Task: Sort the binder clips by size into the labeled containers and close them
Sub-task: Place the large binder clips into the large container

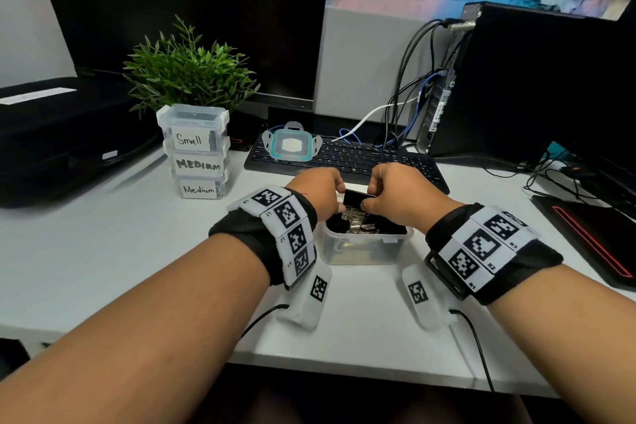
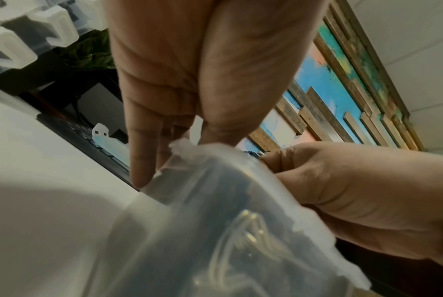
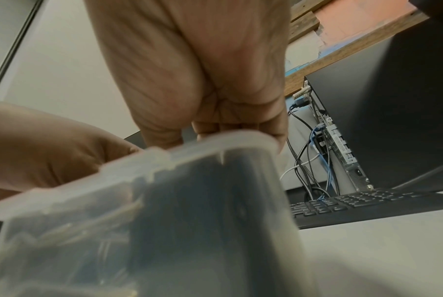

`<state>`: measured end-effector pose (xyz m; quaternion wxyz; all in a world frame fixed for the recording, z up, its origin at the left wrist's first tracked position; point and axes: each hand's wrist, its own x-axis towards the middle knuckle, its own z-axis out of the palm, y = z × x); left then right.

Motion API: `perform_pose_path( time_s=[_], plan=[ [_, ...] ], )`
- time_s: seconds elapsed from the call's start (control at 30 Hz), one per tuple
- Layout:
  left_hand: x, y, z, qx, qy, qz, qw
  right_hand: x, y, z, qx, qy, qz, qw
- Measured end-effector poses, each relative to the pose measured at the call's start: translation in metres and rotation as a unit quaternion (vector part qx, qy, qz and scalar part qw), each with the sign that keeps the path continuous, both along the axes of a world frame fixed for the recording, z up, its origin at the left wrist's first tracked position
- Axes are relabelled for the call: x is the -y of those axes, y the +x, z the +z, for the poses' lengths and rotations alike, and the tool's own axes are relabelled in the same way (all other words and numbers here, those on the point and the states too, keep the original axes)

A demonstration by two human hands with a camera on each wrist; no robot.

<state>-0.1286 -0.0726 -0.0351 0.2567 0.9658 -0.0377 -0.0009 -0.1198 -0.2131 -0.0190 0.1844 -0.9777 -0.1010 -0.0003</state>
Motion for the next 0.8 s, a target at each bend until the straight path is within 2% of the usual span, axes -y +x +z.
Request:
perform_pose_path(
  time_s=[0.13,0.33,0.47,0.57,0.8],
  plan=[
    [-0.001,0.006,0.003,-0.006,0.0,0.006,1.0,0.001,-0.003,0.002,-0.012,-0.014,0.002,1.0],
    [-0.002,0.019,0.004,-0.006,-0.01,0.025,1.0,-0.008,0.003,0.008,-0.018,-0.086,-0.009,0.996],
    [-0.002,0.018,0.003,-0.018,0.002,-0.002,1.0,-0.012,0.014,0.014,-0.048,-0.112,-0.011,0.992],
    [-0.004,0.015,0.003,-0.056,0.041,-0.045,0.997,-0.01,0.02,0.01,-0.033,-0.076,-0.023,0.996],
    [-0.005,0.014,0.006,-0.058,0.081,-0.06,0.993,-0.003,0.02,0.001,0.004,0.018,-0.032,0.999]
  ],
)
